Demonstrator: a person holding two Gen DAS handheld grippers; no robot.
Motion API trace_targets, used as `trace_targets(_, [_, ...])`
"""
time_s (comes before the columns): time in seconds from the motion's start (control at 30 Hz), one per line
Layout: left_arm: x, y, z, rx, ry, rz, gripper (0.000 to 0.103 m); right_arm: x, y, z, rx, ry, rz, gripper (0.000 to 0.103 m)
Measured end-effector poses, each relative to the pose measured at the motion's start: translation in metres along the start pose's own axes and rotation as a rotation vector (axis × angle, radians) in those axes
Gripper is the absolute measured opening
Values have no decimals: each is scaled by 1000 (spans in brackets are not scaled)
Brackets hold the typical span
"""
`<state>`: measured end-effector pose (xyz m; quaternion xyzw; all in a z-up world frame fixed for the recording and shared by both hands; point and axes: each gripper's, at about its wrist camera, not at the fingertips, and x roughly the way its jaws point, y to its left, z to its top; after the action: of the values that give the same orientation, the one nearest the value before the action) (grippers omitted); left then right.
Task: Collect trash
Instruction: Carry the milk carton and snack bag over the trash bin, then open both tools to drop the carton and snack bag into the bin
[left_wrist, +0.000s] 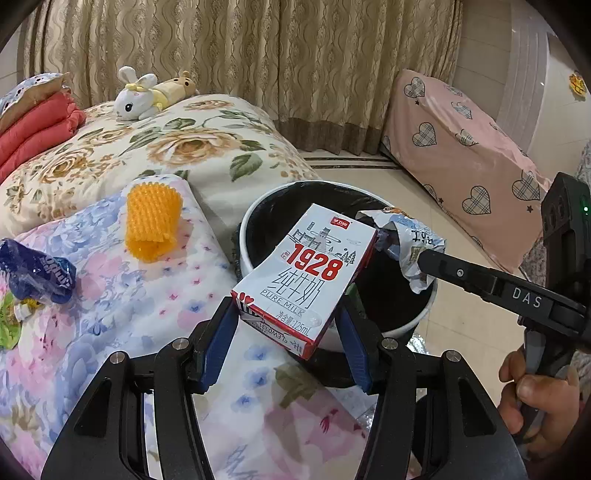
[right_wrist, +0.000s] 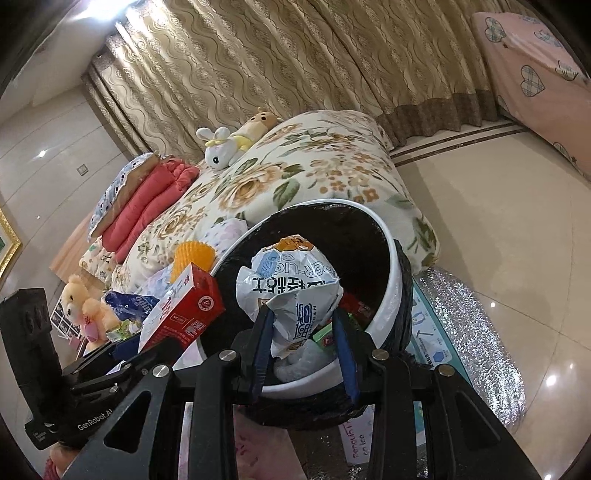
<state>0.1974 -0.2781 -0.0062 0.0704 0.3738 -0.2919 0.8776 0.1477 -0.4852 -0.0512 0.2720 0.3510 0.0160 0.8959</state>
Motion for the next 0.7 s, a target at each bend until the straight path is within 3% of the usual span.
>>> trace_targets(0.4, [14, -2, 6, -37, 25, -7, 55, 4, -3, 6, -2, 10, -15, 37])
trace_targets(0.7, [5, 5, 1, -82, 13, -32, 72, 3, 1, 6, 2, -7, -15, 77])
